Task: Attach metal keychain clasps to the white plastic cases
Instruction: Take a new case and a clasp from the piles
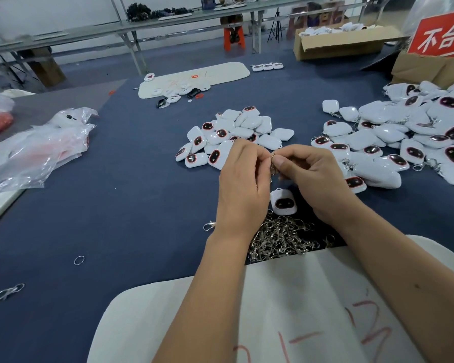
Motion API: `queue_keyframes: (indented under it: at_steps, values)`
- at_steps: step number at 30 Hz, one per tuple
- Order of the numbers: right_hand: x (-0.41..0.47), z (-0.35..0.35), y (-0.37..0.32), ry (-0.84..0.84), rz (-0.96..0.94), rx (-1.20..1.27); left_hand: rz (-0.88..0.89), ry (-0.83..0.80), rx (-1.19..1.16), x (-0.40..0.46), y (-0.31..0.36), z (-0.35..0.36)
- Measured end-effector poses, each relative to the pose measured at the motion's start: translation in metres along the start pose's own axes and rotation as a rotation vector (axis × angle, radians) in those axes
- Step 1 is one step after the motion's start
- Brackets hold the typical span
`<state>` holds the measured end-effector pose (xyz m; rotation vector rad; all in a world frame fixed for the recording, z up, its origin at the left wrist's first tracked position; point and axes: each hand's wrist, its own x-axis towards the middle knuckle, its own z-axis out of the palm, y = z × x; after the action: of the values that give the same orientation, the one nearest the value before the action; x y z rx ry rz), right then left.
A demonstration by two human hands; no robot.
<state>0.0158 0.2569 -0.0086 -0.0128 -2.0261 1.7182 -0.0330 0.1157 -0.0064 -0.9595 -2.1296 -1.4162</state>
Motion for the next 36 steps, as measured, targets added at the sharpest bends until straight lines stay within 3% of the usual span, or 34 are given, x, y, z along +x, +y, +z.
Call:
queue_keyframes:
  at_steps: [4,10,16,29,36]
  values:
    - [-0.002,0.004,-0.002,0.058,-0.072,-0.163,-0.006,-0.026,0.027,0.0,-0.002,-0.001]
    - [-0.002,0.003,-0.004,0.102,-0.334,-0.57,-0.033,-0.055,0.06,-0.002,-0.004,-0.002]
    - [-0.003,0.004,-0.004,0.112,-0.45,-0.686,-0.054,-0.06,0.064,-0.003,-0.004,-0.003]
    - [-0.008,0.009,-0.011,0.237,-0.503,-0.575,-0.119,0.033,-0.068,-0.001,0.001,0.001]
    - [-0.01,0.013,-0.01,0.224,-0.251,-0.266,-0.13,0.06,-0.12,0.0,0.004,0.004]
